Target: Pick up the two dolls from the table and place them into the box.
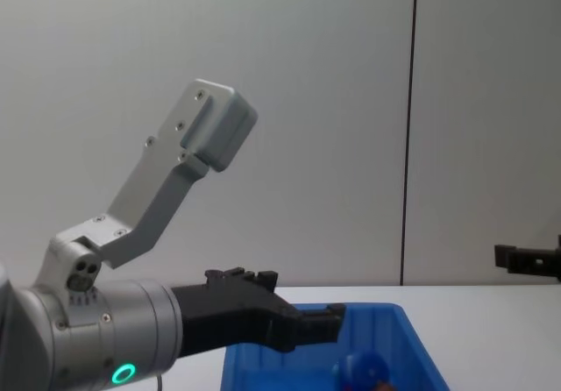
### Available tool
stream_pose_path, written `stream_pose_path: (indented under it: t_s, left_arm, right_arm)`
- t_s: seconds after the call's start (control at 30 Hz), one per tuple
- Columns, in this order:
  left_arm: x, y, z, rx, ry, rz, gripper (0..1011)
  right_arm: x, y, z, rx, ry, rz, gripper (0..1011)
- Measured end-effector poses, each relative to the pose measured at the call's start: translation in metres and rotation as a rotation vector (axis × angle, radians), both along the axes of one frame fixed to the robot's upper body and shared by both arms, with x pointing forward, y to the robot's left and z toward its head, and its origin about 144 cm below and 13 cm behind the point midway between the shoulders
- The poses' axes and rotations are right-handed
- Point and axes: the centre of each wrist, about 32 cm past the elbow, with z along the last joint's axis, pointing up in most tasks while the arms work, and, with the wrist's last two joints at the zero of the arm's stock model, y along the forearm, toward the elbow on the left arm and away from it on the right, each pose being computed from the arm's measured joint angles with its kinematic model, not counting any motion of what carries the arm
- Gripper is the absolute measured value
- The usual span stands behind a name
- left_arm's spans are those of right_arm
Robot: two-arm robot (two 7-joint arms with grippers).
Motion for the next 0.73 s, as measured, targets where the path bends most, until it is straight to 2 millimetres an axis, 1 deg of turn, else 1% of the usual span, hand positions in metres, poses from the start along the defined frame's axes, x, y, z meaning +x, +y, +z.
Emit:
stream_pose_path:
  t_s: [0.03,0.1,0.2,0.73]
  left_arm:
    - [0.0,0.0,0.0,-0.001,-0.003,0.001,899]
    - [-0.002,0.0,-0.002,-0.004,-0.013,0.01,963]
    - [-0.004,0.001,-0.002,-0.011,-0.036,0.029,1001]
    - [-0.021,0.009,-0.003,-0.049,-0.171,0.187,1001]
  right_arm:
    - [0.0,0.0,0.0,0.0,0.0,0.0,1001]
    - [0.0,0.0,0.0,0.0,0.0,0.0,1001]
    - [0.0,0.0,0.0,0.0,0.0,0.0,1001]
    - [0.0,0.0,0.0,0.0,0.0,0.0,1001]
